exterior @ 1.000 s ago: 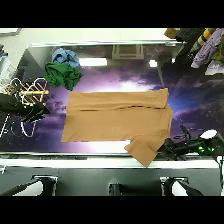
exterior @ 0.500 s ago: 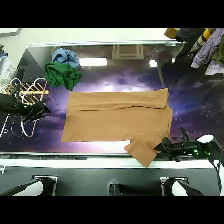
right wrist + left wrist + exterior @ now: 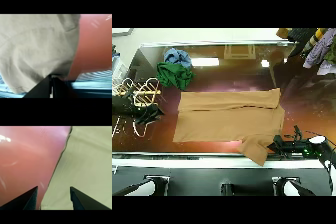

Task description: Fold the clothes and pants, and hang the long-sleeved shirts on hangers.

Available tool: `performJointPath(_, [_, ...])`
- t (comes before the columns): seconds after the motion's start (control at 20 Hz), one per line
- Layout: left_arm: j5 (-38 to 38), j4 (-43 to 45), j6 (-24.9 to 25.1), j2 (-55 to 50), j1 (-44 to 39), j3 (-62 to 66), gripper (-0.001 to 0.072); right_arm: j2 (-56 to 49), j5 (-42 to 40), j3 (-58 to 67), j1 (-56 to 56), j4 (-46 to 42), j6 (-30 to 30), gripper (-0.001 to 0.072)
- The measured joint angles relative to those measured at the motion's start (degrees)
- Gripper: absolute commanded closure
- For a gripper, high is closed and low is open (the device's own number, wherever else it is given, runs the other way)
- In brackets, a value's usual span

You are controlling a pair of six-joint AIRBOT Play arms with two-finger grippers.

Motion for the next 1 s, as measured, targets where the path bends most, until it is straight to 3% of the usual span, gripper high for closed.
performJointPath(0.45, [-0.9,-5.1,5.2,0.8,2.7,-15.6,0.0236,2.1,2.5,0.0,0.0,2.8,-1.5,0.0682])
performJointPath(1.0, [-1.6,-9.6,10.1,-0.2,3.0,-21.4,0.0236,2.7,4.1,0.0,0.0,3.0,-1.9,0.0682])
